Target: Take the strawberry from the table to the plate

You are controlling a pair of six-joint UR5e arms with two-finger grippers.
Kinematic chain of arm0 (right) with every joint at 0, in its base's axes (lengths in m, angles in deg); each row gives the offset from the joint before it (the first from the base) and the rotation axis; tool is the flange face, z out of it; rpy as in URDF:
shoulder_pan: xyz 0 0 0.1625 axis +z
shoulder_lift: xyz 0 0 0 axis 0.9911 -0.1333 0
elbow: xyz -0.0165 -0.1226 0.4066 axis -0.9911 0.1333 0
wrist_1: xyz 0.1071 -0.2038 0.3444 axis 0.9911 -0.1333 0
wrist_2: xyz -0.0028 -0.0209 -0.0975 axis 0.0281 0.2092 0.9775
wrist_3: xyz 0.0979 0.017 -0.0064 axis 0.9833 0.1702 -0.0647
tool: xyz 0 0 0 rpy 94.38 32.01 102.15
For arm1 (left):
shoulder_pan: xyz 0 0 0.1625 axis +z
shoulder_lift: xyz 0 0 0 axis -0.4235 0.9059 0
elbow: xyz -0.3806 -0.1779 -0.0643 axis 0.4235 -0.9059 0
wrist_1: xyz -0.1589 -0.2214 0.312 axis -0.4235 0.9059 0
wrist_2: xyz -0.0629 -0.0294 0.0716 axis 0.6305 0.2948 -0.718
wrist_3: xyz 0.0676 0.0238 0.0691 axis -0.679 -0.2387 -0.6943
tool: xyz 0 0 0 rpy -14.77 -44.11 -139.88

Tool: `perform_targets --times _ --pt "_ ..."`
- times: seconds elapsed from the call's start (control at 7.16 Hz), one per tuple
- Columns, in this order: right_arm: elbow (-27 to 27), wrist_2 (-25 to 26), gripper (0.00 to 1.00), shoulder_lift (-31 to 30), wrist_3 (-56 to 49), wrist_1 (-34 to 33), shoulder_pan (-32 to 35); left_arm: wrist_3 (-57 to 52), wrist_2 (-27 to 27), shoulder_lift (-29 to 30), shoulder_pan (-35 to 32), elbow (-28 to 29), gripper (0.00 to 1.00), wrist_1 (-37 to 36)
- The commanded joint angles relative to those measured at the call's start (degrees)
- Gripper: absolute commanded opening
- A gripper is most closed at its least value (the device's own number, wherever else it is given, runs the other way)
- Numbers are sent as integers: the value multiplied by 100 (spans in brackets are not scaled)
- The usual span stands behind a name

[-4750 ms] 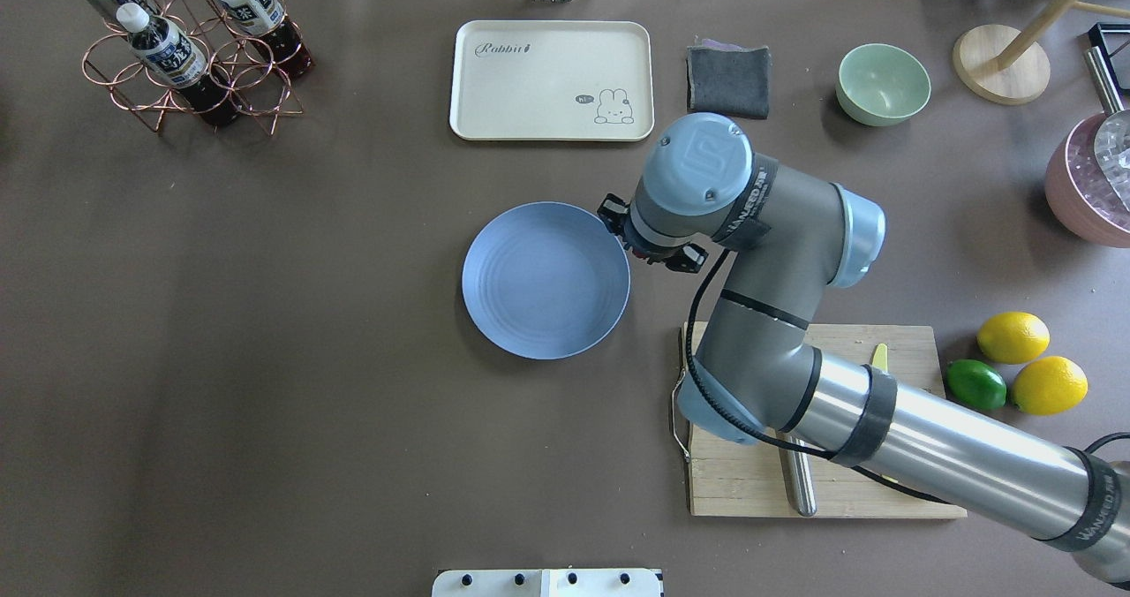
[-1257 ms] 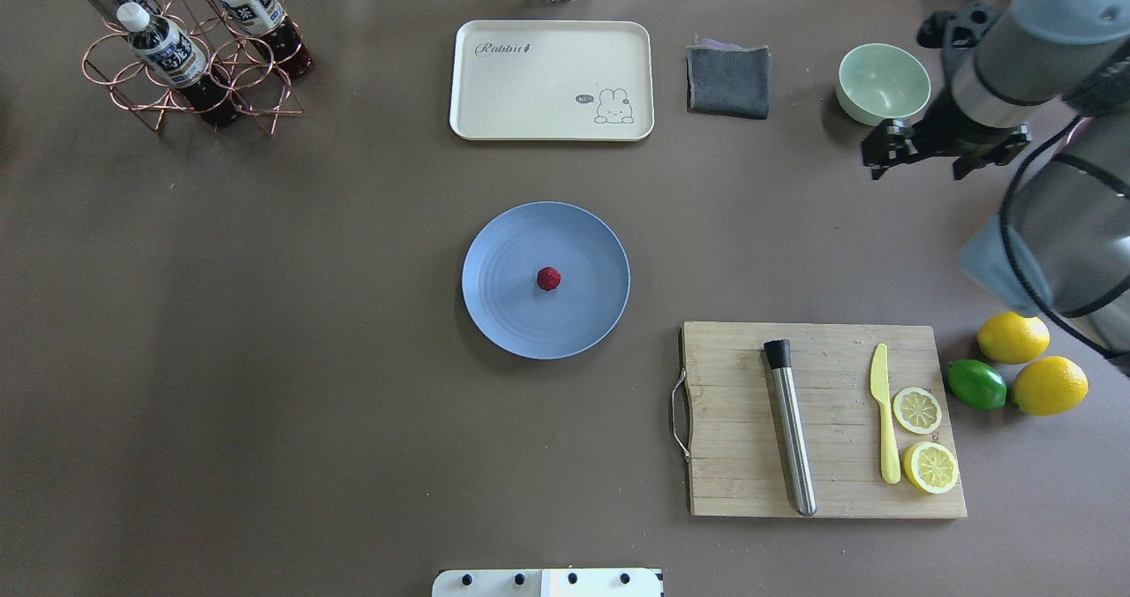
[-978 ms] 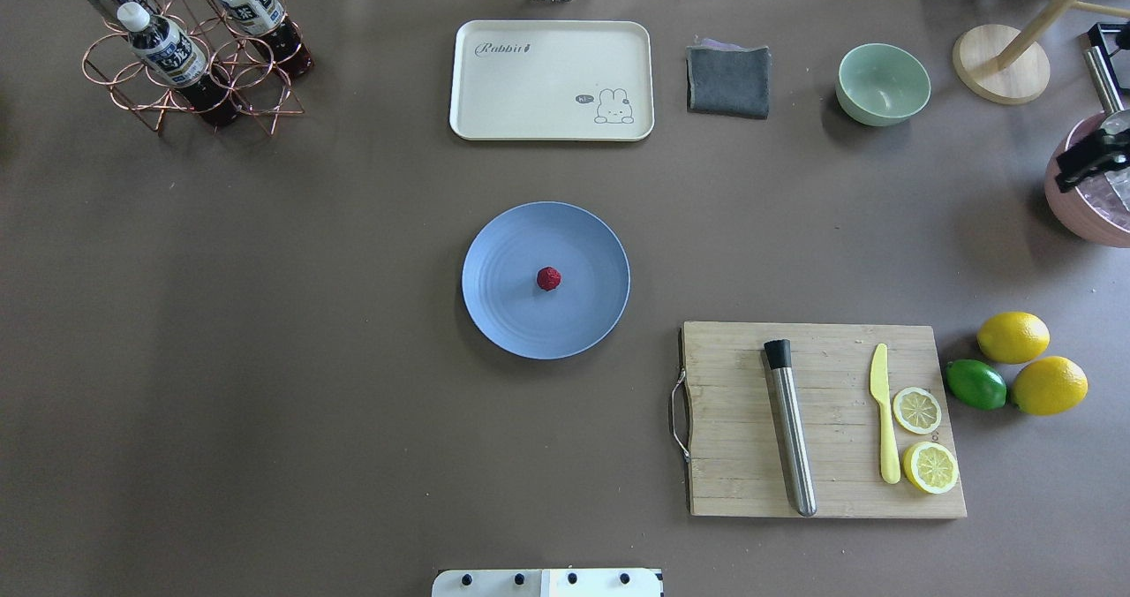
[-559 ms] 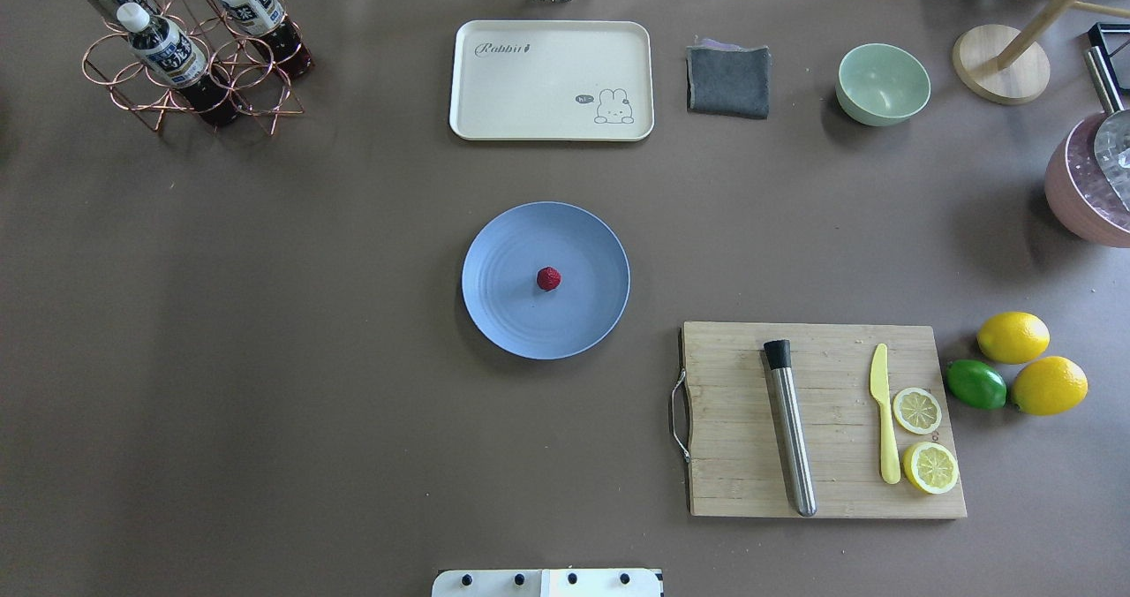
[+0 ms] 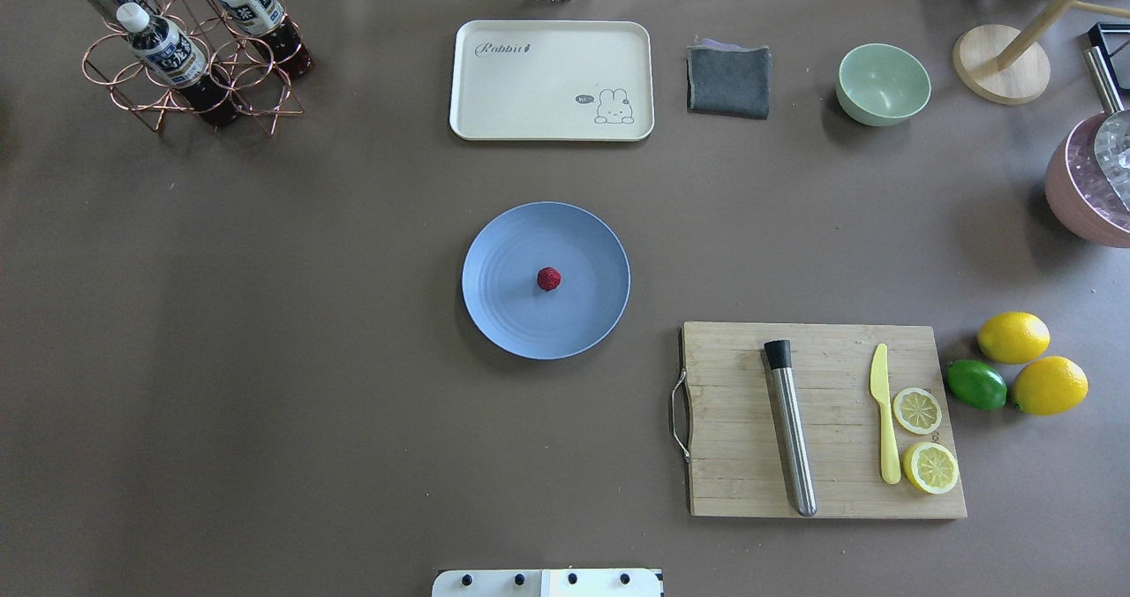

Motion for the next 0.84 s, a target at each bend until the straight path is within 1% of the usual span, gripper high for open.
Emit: perform_targets --times 0.0,0.14,0.28,0.56,0.7 --pt "31 -140 100 -73 878 518 149 25 -10 58 7 24 99 -19" --pt "-76 -158 100 -81 1137 509 149 42 -10 67 -1 15 99 -123" --pt "-77 -263 100 -99 1131 526 149 51 -10 93 7 6 99 -359" --pt "-85 -325 100 -116 1131 535 149 25 -45 59 -10 6 99 -397" --pt "-77 -325 100 -125 1131 553 149 16 -271 67 -19 -3 99 -379"
